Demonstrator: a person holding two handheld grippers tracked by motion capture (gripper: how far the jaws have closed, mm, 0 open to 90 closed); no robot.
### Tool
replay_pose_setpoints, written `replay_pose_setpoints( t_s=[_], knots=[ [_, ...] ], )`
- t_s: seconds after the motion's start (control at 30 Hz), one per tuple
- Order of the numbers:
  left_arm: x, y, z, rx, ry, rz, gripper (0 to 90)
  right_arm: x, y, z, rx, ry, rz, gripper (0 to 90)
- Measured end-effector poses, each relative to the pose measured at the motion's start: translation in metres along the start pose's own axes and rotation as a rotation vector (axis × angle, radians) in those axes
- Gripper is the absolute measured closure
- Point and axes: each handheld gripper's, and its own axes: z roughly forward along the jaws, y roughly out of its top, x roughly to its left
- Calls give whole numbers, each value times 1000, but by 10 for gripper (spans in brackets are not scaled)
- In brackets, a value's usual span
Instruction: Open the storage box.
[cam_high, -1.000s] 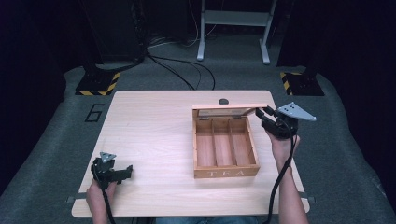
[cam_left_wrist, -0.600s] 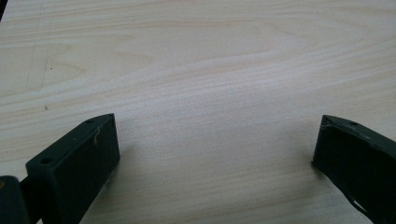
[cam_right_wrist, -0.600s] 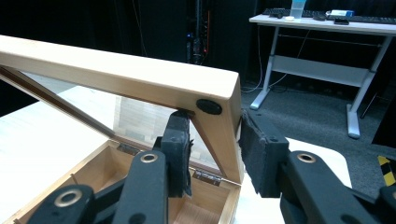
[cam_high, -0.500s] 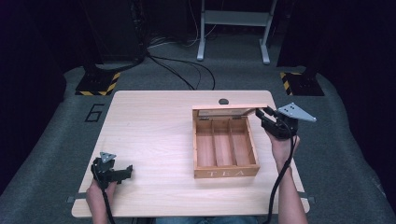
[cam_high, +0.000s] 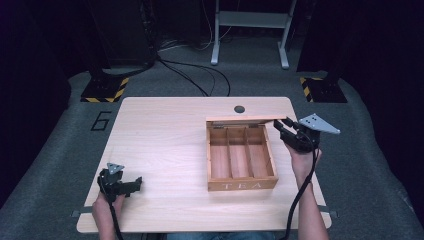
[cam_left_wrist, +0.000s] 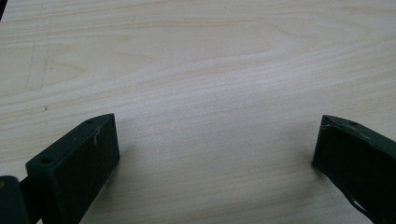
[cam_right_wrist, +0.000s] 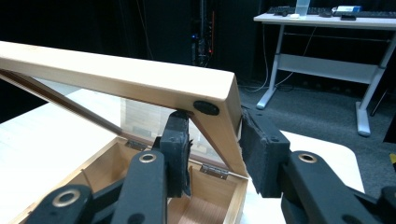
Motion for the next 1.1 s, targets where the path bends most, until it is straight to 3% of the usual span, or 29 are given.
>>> replay_pose_setpoints(
  t_s=[0.6,1.1],
  knots=[
    [0,0,0,5,-3,1,3,3,-14,-10,14,22,7,617],
    [0,0,0,1,-1,1,3,7,-43,-26,45,57,21,604]
  ],
)
